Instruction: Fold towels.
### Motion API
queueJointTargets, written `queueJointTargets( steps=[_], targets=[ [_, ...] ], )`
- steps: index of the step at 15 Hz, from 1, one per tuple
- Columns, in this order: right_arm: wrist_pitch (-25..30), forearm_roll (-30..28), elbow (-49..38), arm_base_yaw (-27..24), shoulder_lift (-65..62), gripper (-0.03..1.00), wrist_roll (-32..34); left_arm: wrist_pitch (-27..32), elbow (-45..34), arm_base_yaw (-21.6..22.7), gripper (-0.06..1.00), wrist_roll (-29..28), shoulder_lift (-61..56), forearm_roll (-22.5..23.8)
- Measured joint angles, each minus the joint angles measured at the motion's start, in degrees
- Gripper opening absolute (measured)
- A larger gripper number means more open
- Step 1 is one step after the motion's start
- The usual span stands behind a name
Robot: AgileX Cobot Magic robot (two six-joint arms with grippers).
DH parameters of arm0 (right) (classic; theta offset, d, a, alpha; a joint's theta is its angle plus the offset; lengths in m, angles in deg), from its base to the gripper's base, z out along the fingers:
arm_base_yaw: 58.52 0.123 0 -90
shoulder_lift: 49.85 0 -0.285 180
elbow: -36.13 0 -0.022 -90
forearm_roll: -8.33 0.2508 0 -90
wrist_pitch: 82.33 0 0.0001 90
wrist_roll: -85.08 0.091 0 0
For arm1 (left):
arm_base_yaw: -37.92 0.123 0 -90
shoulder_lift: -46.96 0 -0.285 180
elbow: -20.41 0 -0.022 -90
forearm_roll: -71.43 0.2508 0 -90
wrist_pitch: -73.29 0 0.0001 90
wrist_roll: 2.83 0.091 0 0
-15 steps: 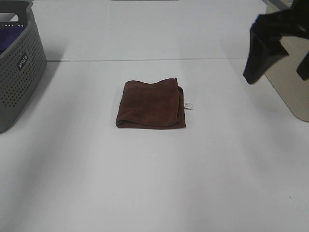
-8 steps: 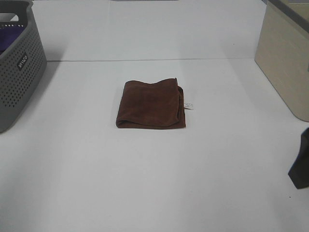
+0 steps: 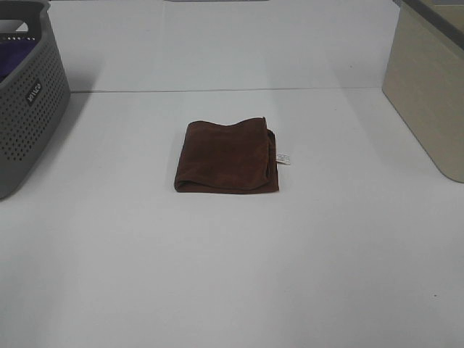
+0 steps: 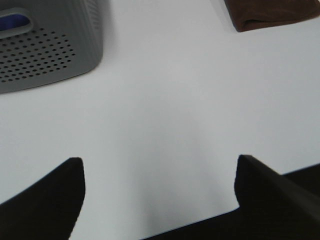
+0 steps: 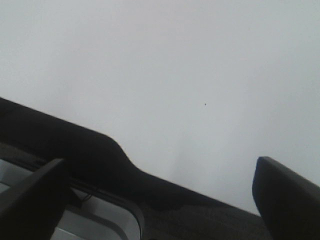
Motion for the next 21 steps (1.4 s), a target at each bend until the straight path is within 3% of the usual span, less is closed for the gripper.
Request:
queueJointTargets(
  steps=[5, 16, 21],
  targets=[
    [0.17, 0.00, -0.06, 0.00, -11.52, 0.95, -0.17, 0.74, -1.32, 0.00, 0.76, 8.02, -0.06, -4.70],
    [0.23, 0.00, -0.06, -0.40, -11.69, 0.95, -0.17, 1.20, -1.55, 0.34, 0.76, 8.31, -0.40, -4.76],
    [0.23, 0.06, -0.06, -9.74, -15.93, 0.95, -0.17, 1.20, -1.55, 9.74, 0.76, 8.31, -6.19, -4.76]
  ],
)
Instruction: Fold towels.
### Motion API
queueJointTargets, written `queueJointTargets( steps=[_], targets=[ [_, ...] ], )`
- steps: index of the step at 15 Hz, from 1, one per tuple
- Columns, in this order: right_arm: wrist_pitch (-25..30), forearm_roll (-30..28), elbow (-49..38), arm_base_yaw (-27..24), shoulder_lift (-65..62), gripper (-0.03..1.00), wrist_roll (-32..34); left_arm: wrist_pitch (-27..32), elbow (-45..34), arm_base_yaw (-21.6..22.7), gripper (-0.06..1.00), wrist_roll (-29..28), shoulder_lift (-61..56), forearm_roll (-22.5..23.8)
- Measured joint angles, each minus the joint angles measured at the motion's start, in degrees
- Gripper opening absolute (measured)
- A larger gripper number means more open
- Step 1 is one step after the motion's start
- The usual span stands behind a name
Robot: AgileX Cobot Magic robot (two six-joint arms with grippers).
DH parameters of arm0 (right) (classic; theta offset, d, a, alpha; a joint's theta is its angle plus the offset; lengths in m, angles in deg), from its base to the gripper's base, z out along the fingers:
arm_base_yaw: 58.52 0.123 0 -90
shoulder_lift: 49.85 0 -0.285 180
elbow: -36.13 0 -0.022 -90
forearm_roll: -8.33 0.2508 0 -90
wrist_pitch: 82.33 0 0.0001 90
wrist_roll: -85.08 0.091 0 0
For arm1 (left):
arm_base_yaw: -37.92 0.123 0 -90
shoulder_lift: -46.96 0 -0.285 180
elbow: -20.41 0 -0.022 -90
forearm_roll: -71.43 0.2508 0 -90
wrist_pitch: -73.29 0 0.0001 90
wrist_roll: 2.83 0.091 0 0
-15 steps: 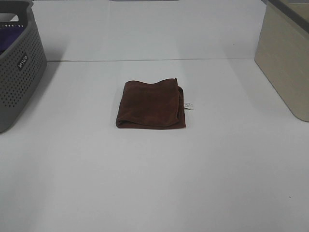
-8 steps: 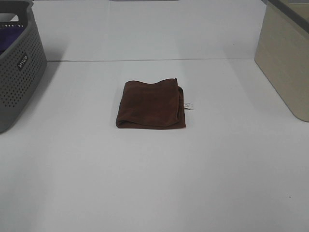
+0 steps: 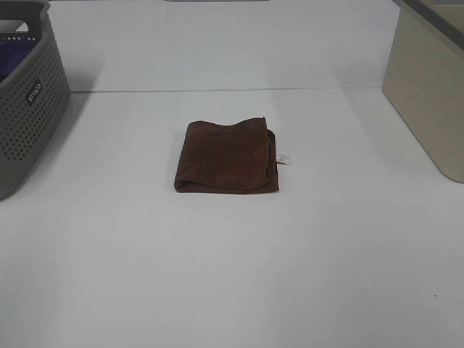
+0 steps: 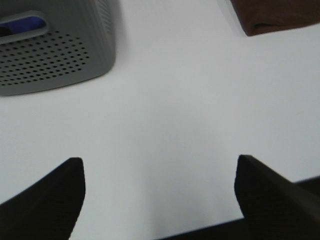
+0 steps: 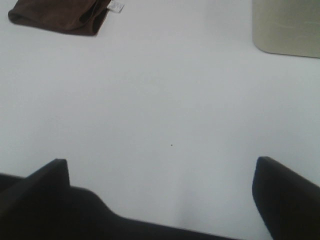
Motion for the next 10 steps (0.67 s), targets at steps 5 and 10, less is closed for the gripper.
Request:
queueJointTargets(
  steps=[5, 10],
  targets=[
    [0.06, 0.29, 0.00, -2.86, -11.52, 0.95, 0.00, 0.06, 0.00, 4.30, 0.76, 0.00, -10.08, 0.00],
    [0.17, 0.34, 0.00, -2.86, -12.66, 0.95, 0.00, 0.17, 0.00, 4.35, 0.76, 0.06, -10.31, 0.00]
  ],
)
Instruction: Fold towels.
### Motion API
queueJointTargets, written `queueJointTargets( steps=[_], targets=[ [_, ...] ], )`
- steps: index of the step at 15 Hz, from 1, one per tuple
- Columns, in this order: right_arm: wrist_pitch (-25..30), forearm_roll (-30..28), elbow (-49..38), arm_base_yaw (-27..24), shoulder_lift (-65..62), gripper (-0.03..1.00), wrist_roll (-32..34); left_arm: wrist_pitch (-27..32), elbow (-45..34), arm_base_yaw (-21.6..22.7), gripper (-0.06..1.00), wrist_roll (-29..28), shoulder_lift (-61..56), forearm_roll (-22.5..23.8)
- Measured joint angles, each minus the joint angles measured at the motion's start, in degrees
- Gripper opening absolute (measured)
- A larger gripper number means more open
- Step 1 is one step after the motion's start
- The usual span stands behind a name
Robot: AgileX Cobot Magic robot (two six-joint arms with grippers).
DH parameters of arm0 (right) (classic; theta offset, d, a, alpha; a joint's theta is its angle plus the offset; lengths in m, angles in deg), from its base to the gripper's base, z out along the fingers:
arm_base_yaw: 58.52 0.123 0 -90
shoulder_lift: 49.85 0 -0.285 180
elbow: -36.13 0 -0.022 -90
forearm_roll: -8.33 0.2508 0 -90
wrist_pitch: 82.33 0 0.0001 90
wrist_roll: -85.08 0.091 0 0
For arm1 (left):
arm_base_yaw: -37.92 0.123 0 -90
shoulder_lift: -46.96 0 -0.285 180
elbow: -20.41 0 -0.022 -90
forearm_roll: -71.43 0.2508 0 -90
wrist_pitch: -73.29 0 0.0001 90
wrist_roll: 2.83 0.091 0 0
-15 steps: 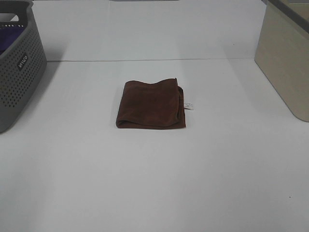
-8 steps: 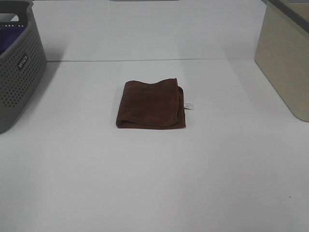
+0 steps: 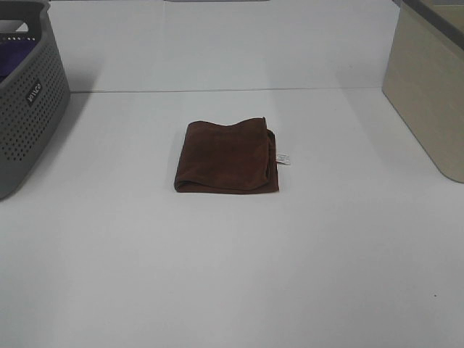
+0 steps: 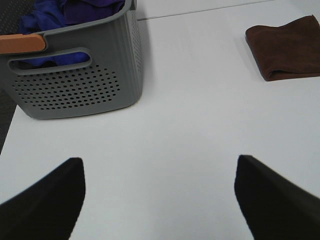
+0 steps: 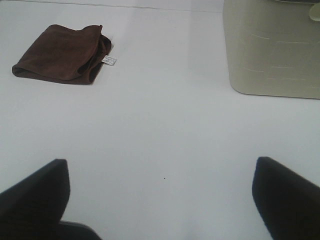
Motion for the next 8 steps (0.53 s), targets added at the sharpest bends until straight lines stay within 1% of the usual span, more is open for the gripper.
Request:
queueJointTargets(
  steps=[8],
  targets=[
    [0.00, 0.00, 0.00, 0.00, 0.00, 0.95, 0.00, 0.00, 0.00, 0.00, 0.76, 0.00, 0.00, 0.00]
  ],
)
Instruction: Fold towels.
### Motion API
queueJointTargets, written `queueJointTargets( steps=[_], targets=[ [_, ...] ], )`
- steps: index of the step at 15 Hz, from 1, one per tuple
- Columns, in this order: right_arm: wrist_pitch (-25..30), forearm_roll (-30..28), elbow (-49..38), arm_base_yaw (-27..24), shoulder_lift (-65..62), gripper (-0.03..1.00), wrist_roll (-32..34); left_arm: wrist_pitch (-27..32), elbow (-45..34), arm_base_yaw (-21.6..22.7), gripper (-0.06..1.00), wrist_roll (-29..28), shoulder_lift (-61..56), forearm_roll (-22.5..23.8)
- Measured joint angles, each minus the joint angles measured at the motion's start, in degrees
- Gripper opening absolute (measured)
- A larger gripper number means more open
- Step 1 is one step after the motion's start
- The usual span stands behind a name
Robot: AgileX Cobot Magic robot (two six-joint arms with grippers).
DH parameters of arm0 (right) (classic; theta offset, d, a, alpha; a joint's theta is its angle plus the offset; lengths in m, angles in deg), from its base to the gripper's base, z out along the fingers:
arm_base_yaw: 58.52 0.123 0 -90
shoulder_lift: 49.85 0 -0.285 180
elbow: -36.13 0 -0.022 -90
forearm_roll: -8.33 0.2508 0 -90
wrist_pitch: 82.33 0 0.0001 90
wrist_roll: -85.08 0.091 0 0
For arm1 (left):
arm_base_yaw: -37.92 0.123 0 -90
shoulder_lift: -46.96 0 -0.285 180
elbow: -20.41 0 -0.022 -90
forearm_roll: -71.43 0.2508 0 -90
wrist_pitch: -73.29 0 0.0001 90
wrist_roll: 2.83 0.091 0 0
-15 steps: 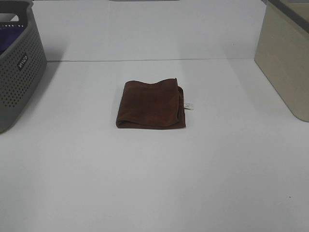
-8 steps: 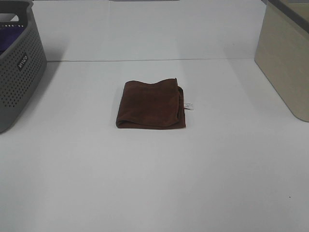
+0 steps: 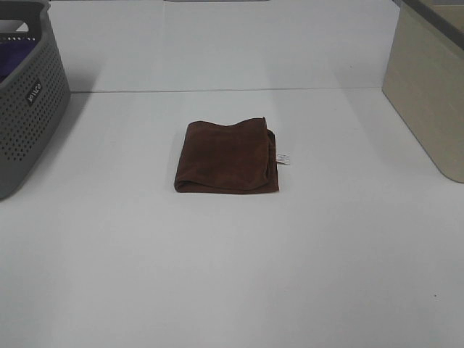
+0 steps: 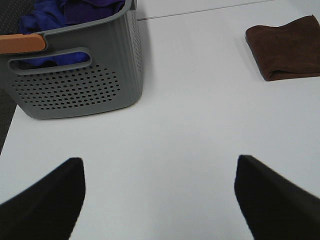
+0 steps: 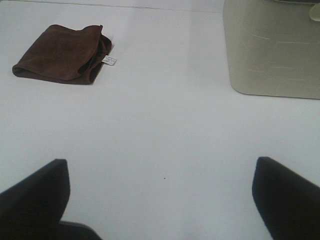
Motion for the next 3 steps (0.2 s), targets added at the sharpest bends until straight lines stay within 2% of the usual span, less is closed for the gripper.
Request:
queueJointTargets(
  steps=[3],
  targets=[
    [0.00, 0.00, 0.00, 0.00, 0.00, 0.95, 0.00, 0.00, 0.00, 0.00, 0.76, 0.00, 0.00, 0.00]
  ],
)
